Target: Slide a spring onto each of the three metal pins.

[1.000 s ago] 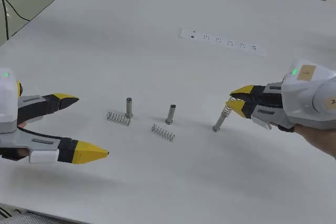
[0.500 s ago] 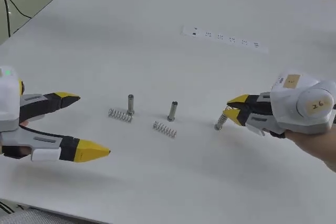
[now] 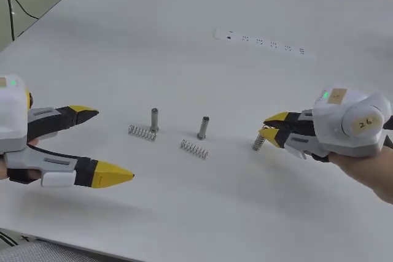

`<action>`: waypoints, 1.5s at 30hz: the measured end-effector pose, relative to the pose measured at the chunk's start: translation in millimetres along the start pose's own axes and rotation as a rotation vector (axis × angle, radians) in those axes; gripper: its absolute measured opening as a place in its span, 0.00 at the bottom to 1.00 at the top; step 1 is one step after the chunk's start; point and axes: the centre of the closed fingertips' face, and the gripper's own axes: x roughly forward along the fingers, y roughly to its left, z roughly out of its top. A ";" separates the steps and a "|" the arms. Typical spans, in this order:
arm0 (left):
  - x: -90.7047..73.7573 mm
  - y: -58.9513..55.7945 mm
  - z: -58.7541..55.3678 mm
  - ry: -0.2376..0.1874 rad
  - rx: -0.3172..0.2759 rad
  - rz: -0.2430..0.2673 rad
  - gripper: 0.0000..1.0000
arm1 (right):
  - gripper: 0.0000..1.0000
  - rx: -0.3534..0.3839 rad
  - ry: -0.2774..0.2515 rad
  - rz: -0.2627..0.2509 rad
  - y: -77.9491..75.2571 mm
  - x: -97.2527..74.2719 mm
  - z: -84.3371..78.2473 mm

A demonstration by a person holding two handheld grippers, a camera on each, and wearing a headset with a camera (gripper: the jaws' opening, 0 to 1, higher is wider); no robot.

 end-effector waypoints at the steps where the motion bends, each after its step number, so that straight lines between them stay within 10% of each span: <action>1: 0.0 -0.3 -0.2 0.000 -0.001 -0.001 0.98 | 0.07 -0.007 0.001 -0.004 0.1 -0.3 0.0; 45: -7.5 0.7 -1.4 0.003 -0.001 0.012 0.98 | 0.08 -0.041 0.013 -0.016 3.2 3.6 -7.4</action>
